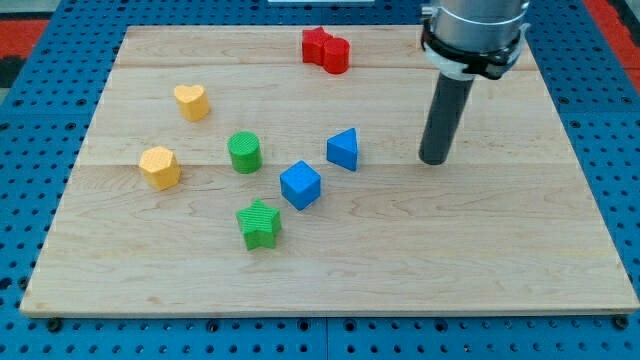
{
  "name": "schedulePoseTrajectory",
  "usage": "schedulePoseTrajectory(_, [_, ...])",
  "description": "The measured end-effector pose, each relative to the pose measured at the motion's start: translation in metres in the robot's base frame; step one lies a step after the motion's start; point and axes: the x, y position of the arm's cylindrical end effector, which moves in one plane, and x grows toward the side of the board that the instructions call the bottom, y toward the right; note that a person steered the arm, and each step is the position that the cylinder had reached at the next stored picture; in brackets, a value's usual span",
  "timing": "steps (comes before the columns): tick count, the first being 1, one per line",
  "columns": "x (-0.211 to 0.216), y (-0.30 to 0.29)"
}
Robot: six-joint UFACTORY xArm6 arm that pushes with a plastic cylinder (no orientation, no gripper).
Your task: Put the triangle to the top right of the cube
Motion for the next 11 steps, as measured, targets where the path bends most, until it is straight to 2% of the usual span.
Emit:
schedulePoseTrajectory(1, [0.0,-0.016])
schedulePoseTrajectory(4, [0.0,-0.015])
schedulePoseTrajectory(5, [0.0,-0.038])
schedulePoseTrajectory(8, [-0.034,-0.115])
schedulePoseTrajectory(9, [-0.073,-0.129])
schedulePoseTrajectory(10, [-0.05,-0.151])
schedulePoseTrajectory(11, [-0.044,-0.149])
